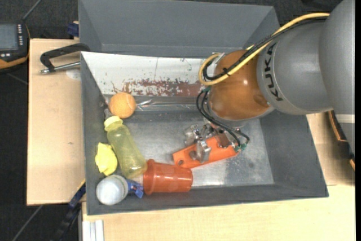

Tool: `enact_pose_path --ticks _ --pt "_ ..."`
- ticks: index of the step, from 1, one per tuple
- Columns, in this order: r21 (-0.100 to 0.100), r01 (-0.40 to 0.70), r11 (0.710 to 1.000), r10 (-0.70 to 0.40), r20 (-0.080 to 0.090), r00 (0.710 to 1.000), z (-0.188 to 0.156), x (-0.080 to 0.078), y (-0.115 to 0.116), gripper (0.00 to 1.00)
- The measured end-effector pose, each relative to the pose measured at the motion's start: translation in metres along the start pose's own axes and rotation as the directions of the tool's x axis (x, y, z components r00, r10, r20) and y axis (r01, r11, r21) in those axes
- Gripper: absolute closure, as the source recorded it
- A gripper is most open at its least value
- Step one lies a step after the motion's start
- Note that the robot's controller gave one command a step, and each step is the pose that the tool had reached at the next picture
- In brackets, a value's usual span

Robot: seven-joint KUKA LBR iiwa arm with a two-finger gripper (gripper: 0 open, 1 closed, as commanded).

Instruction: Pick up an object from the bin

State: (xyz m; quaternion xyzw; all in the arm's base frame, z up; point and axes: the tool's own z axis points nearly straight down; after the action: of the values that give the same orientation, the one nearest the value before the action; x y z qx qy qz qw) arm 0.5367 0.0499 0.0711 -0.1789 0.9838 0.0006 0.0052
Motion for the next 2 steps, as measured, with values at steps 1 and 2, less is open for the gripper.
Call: enact_pose_path --ticks 1,2 --pt "0.000 0.000 1.000 0.000 0.000 1.000 0.0000 0.0000 0.0000 1.00" --pt "0.000 0.019 1.000 -0.019 0.002 1.000 0.0000 0.0005 -0.0052 1.00"
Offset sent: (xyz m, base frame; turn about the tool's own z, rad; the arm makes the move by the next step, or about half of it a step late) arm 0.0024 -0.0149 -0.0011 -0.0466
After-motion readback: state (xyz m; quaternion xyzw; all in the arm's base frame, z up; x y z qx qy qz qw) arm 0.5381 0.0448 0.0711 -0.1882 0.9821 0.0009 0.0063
